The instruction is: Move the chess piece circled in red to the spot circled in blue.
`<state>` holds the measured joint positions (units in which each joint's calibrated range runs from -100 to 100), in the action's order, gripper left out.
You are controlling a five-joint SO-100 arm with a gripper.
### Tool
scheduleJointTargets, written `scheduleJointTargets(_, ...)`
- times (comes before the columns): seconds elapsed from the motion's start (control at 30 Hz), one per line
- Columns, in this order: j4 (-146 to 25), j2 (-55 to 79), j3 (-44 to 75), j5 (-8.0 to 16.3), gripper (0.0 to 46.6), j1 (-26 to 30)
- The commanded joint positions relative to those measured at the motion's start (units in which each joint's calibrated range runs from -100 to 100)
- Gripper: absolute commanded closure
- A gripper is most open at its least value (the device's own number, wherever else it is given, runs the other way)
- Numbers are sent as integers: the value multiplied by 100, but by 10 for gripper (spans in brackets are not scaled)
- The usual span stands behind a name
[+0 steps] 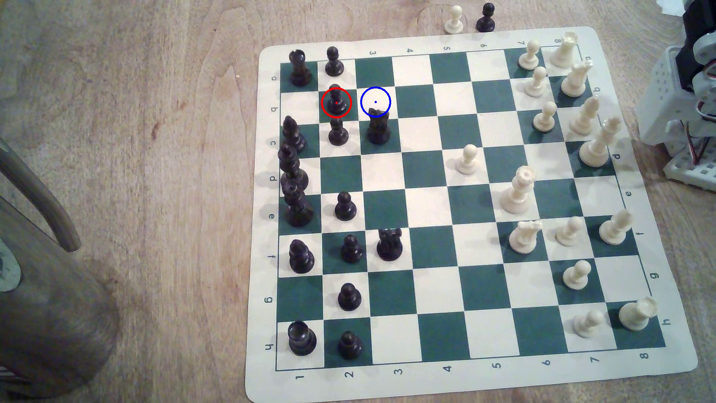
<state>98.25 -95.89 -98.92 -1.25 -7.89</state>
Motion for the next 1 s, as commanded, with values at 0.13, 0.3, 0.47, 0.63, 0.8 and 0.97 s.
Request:
scheduleJointTargets(0.13, 151, 14, -99, -15, 464, 58)
scheduleJointTargets(0.3, 151, 14, -99, -15, 464, 58)
scheduleJointTargets(0.47, 151, 14, -99, -15, 464, 58)
scheduleJointTargets(0.63, 151, 14, -99, -15, 464, 58)
scheduleJointTargets(0.8, -1070, 5, -99, 103, 464, 277)
scheduleJointTargets(0.97, -3502, 5, -99, 98, 464, 566)
